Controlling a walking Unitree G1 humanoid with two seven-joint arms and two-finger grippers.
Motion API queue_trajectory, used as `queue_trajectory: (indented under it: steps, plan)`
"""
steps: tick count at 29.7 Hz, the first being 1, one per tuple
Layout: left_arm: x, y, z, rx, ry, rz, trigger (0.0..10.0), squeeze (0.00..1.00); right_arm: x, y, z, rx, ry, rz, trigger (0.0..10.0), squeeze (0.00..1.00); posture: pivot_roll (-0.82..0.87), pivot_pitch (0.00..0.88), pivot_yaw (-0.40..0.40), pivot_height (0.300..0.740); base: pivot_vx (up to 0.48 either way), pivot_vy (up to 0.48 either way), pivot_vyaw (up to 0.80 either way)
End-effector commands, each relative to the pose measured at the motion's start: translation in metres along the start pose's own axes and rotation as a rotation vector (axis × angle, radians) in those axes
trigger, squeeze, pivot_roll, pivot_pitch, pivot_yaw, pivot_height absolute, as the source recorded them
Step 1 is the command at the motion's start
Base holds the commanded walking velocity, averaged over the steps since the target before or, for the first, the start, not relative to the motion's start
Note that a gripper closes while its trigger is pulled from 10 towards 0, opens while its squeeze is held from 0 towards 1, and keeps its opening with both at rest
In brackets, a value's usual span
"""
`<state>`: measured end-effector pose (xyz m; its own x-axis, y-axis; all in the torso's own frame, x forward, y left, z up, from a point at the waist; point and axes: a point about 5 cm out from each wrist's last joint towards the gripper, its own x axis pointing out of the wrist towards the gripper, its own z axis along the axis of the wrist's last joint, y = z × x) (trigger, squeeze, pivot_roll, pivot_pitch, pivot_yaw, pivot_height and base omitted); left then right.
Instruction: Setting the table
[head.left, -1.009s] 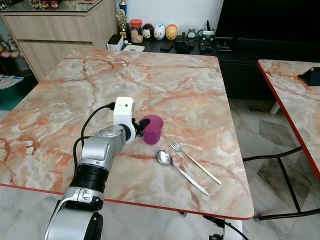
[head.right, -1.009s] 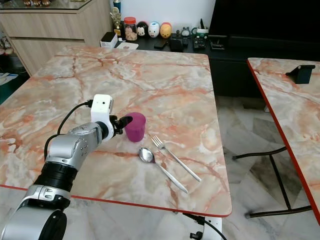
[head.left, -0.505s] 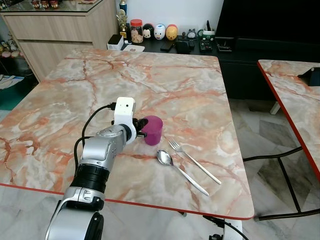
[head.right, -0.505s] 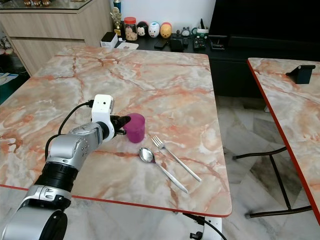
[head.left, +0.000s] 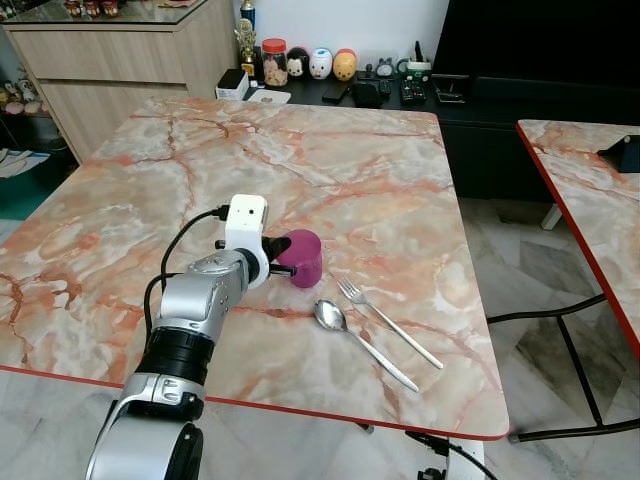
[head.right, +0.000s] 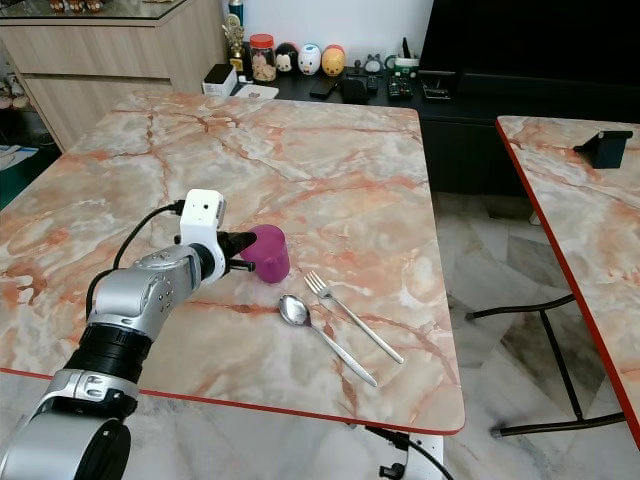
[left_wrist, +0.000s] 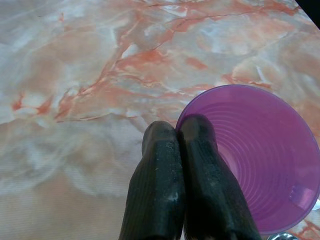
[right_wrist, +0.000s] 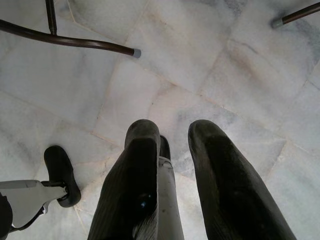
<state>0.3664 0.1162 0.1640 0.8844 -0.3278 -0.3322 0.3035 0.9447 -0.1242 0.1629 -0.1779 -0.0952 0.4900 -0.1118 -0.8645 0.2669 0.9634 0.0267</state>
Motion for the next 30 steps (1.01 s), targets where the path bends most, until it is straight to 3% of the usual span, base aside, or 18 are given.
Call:
queue_trajectory:
  steps: [1,5,8,9,10,12,15,20,30]
  plan:
    - [-0.001,0.001,-0.004,0.022,0.015,0.002,0.0,0.0,0.0,-0.001,0.0,0.01,0.005,-0.003,10.0,0.0,0.1,0.002,-0.011,0.74,0.0,0.0,0.0]
    - [-0.003,0.002,-0.006,0.028,-0.009,0.0,0.0,0.0,0.0,-0.001,0.0,0.007,0.005,-0.004,10.0,0.0,0.1,0.002,-0.012,0.74,0.0,0.0,0.0]
    - [-0.014,0.005,0.009,0.018,-0.21,0.008,0.4,0.0,0.0,-0.002,0.0,0.014,-0.005,-0.012,10.0,0.0,0.09,0.0,-0.011,0.74,0.0,0.0,0.0]
    - [-0.019,0.006,0.012,0.006,-0.261,0.012,2.2,0.0,0.0,-0.002,0.0,0.015,-0.008,-0.014,10.0,0.0,0.09,0.0,-0.011,0.74,0.0,0.0,0.0]
    - [-0.024,0.007,0.014,-0.021,-0.312,0.011,10.0,0.0,0.0,-0.002,0.0,0.017,-0.011,-0.016,10.0,0.0,0.09,0.0,-0.013,0.74,0.0,0.0,0.0]
    - [-0.033,0.009,0.017,-0.036,-0.381,0.021,10.0,0.0,0.0,-0.002,0.0,0.019,-0.015,-0.019,10.0,0.0,0.1,0.0,-0.016,0.74,0.0,0.0,0.0]
    - [-0.045,0.012,0.012,0.046,-0.441,0.05,10.0,0.0,0.0,-0.003,0.001,0.014,-0.021,-0.018,10.0,0.0,0.11,0.0,-0.024,0.74,0.0,0.0,0.0]
    - [-0.064,0.022,-0.006,0.035,-0.52,0.141,10.0,0.0,0.0,-0.006,0.003,0.008,-0.033,-0.019,10.0,0.0,0.1,0.0,-0.029,0.74,0.0,0.0,0.0]
    - [-0.071,0.021,-0.015,0.066,-0.592,0.21,10.0,0.0,0.0,-0.008,0.004,-0.002,-0.037,-0.027,10.0,0.0,0.09,0.0,-0.035,0.74,0.0,0.0,0.0]
